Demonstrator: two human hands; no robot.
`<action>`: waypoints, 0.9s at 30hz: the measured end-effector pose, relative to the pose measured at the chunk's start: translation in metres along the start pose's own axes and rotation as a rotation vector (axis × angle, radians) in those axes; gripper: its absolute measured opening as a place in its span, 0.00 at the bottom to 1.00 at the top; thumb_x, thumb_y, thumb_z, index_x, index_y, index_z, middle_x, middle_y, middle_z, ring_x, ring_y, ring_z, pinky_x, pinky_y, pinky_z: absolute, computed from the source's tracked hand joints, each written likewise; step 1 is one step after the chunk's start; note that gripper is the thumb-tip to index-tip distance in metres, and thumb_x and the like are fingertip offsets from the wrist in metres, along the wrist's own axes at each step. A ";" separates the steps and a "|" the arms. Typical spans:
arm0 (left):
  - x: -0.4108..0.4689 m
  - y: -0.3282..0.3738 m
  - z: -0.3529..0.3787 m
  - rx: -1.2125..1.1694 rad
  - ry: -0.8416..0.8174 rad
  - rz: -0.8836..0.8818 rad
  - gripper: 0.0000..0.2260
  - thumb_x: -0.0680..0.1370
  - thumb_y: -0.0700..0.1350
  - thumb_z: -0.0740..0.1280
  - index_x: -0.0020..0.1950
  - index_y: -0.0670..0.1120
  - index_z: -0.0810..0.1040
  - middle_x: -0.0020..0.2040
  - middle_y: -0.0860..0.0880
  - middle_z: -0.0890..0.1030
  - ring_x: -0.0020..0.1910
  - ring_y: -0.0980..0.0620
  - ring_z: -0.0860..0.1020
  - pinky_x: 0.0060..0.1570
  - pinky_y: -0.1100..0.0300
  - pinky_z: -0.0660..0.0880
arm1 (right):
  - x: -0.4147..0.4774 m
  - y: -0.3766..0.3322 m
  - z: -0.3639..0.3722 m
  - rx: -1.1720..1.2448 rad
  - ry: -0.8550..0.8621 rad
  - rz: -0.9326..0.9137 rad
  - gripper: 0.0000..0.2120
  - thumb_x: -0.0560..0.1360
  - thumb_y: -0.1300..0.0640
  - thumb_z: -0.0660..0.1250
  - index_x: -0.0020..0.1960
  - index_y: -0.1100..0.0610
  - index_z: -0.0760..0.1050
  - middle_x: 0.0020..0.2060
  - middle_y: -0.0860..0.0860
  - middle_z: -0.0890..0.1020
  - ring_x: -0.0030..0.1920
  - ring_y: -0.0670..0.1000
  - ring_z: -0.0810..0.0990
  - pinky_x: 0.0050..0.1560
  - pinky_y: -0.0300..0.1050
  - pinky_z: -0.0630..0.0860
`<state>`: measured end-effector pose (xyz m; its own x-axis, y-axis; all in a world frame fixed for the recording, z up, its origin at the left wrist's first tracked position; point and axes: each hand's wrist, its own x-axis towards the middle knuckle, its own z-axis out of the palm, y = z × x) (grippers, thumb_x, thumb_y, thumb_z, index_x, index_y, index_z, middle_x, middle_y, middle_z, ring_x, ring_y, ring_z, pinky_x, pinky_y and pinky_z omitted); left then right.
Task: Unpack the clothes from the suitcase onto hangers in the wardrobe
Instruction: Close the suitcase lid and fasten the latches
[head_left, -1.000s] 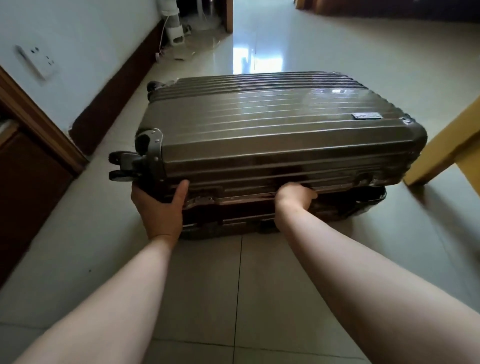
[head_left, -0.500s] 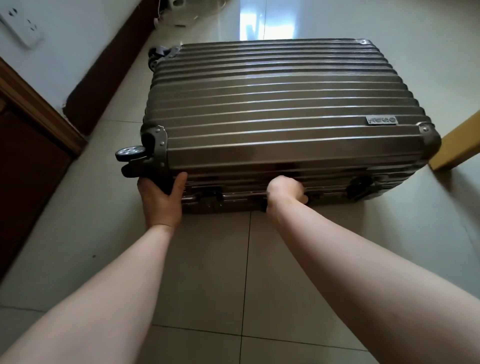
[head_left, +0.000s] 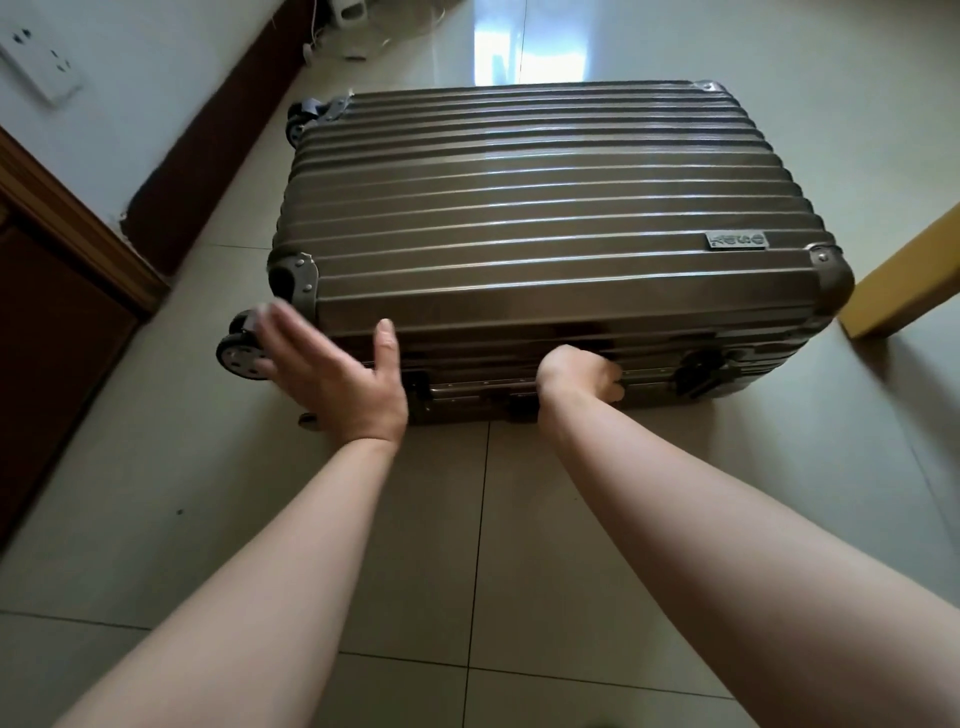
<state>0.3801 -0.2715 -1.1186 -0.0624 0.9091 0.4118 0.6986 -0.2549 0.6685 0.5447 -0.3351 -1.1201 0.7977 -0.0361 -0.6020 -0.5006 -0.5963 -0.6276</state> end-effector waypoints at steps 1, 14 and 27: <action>0.000 0.011 0.002 0.018 -0.040 0.106 0.38 0.77 0.59 0.62 0.76 0.36 0.53 0.77 0.36 0.55 0.77 0.38 0.52 0.73 0.44 0.42 | 0.003 -0.004 -0.005 0.048 0.029 -0.002 0.23 0.77 0.61 0.57 0.71 0.64 0.60 0.69 0.59 0.64 0.68 0.59 0.66 0.69 0.49 0.65; -0.045 0.149 0.074 0.307 -0.522 0.770 0.28 0.81 0.61 0.50 0.78 0.50 0.53 0.79 0.51 0.53 0.78 0.50 0.46 0.72 0.42 0.34 | 0.058 0.003 -0.072 0.324 0.115 0.025 0.19 0.79 0.60 0.53 0.69 0.65 0.62 0.69 0.60 0.68 0.65 0.60 0.71 0.67 0.48 0.68; -0.058 0.150 0.093 0.326 -0.390 0.804 0.31 0.79 0.66 0.49 0.76 0.50 0.60 0.77 0.47 0.60 0.77 0.46 0.57 0.73 0.44 0.48 | 0.108 0.043 -0.112 0.806 -0.235 0.052 0.18 0.78 0.46 0.62 0.64 0.54 0.73 0.55 0.51 0.82 0.55 0.51 0.79 0.40 0.41 0.71</action>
<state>0.5552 -0.3320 -1.1002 0.7246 0.5622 0.3986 0.5967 -0.8012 0.0451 0.6471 -0.4543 -1.1571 0.7209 0.1732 -0.6711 -0.6929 0.1602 -0.7030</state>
